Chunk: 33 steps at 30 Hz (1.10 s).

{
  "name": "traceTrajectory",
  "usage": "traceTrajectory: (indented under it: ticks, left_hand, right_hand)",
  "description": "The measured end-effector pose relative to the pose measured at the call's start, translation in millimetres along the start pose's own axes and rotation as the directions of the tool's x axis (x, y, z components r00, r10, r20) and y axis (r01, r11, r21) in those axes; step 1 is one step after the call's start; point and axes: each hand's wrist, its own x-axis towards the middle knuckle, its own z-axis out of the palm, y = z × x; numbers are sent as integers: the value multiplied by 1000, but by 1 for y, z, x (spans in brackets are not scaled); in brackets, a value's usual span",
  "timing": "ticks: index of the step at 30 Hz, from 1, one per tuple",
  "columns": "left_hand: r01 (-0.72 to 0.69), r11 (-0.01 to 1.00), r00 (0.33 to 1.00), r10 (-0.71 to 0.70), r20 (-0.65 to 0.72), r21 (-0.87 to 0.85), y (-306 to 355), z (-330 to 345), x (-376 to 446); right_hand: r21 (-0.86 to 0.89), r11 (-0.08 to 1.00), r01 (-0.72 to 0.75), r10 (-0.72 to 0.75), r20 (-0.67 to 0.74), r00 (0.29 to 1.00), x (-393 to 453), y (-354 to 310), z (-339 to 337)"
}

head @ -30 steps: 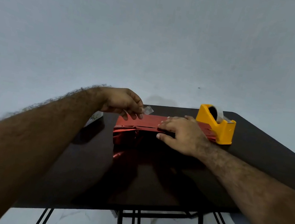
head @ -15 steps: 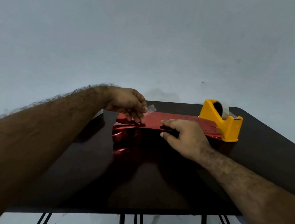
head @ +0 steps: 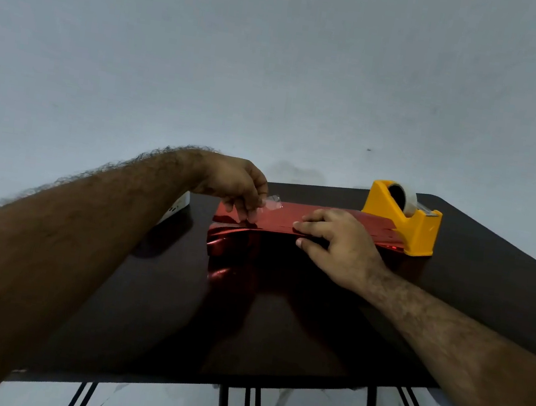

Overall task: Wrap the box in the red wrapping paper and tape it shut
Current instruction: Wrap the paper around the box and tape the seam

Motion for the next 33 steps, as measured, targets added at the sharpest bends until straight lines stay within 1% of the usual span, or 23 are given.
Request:
traceTrajectory:
  ticks: [2, 4, 7, 9, 14, 18, 20, 23, 26, 27, 29, 33]
  left_hand:
    - [-28, 999, 999, 29, -31, 24, 6, -2, 1]
    - [-93, 995, 994, 90, -59, -36, 10, 0, 4]
    - [-148, 979, 989, 149, -7, -140, 8, 8, 9]
    - [-150, 974, 988, 154, 11, -168, 2, 12, 10]
    - [-133, 967, 991, 134, -12, -218, -10, 6, 6]
    - [-116, 983, 993, 119, 13, -142, -6, 4, 4]
    - [-92, 991, 995, 96, 36, -101, 0, 2, 3]
    - [-40, 994, 997, 46, 59, -102, 7, 2, 8]
    - [29, 992, 997, -20, 73, -124, 10, 1, 15]
    - [53, 991, 996, -43, 79, -122, 11, 1, 18]
    - [86, 992, 993, -78, 86, -96, 12, 2, 23]
    - [115, 993, 989, -117, 86, 36, 21, 9, 32]
  right_hand:
    - [-6, 1000, -2, 2, -15, 1000, 0, 0, 0]
    - [-14, 1000, -1, 1, -17, 1000, -1, -1, 1]
    - [-28, 1000, 14, -15, -23, 1000, -1, 2, 3]
    - [-22, 1000, 6, -7, -28, 1000, -2, 2, 5]
    - [20, 999, -44, 45, -58, 997, -2, 2, 5]
    - [64, 996, -57, 61, -55, 997, 0, 1, 3]
    - [127, 987, -94, 100, -40, 994, 0, 0, 1]
    - [272, 938, -213, 224, -9, 975, 7, -6, -3]
    - [448, 804, -391, 409, 60, 910, 28, -16, -12]
    - [458, 771, -443, 451, 98, 887, 34, -18, -15]
    - [384, 779, -496, 475, 155, 866, 45, -21, -20]
    - [189, 858, -479, 438, 221, 872, 54, -24, -24]
